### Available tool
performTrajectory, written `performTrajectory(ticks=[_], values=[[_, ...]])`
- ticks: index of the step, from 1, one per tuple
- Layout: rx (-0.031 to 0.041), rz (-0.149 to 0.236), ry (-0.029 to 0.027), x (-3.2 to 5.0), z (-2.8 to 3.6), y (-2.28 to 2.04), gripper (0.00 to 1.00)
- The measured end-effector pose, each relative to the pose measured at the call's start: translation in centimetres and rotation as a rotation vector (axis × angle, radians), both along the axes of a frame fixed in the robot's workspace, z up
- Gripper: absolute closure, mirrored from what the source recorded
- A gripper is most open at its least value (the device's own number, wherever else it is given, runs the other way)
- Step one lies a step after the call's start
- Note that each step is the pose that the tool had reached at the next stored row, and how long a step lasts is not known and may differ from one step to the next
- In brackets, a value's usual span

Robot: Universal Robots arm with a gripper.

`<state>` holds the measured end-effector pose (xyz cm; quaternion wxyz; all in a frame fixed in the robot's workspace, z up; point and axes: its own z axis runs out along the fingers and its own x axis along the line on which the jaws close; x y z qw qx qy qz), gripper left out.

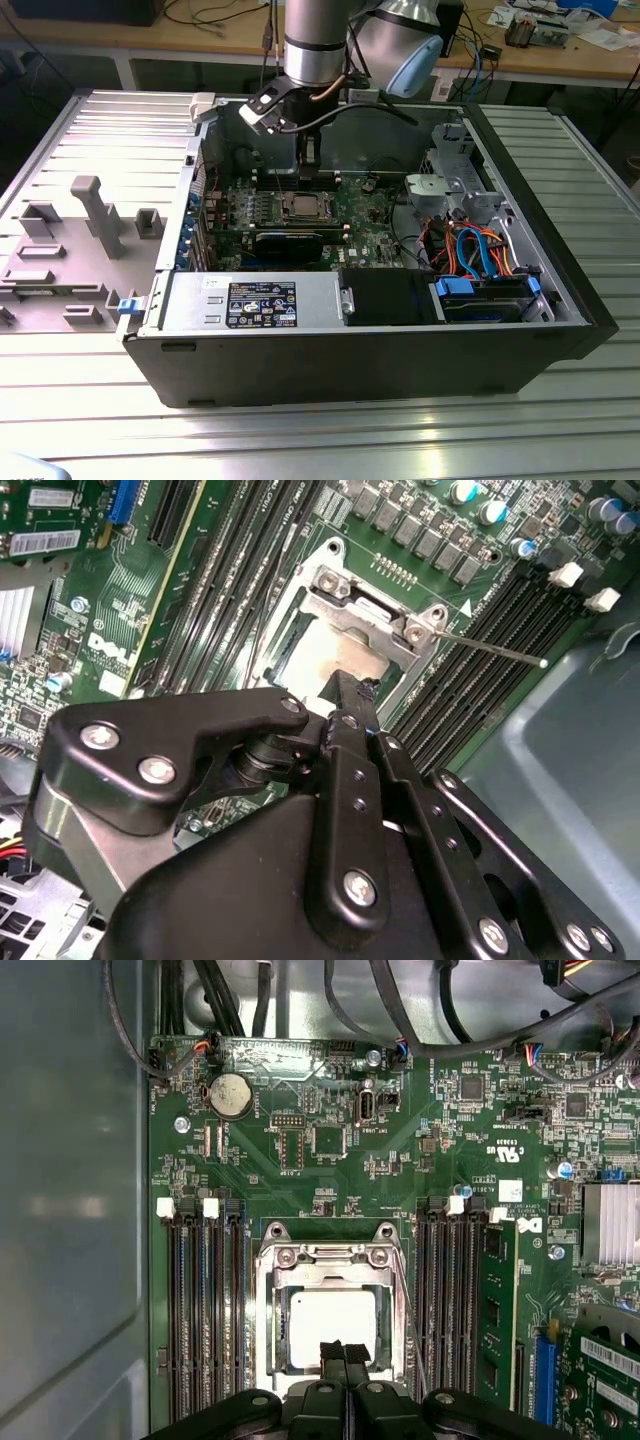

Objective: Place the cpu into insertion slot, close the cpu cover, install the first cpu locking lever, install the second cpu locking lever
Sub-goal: 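Close the cpu cover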

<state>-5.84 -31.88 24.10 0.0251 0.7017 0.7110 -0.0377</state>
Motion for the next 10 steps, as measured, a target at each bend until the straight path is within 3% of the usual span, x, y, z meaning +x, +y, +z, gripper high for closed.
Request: performTrajectory(ticks=[10], values=[[-0.0001,0.000,0.0001,-0.58,-0.11,0.00,0.89]])
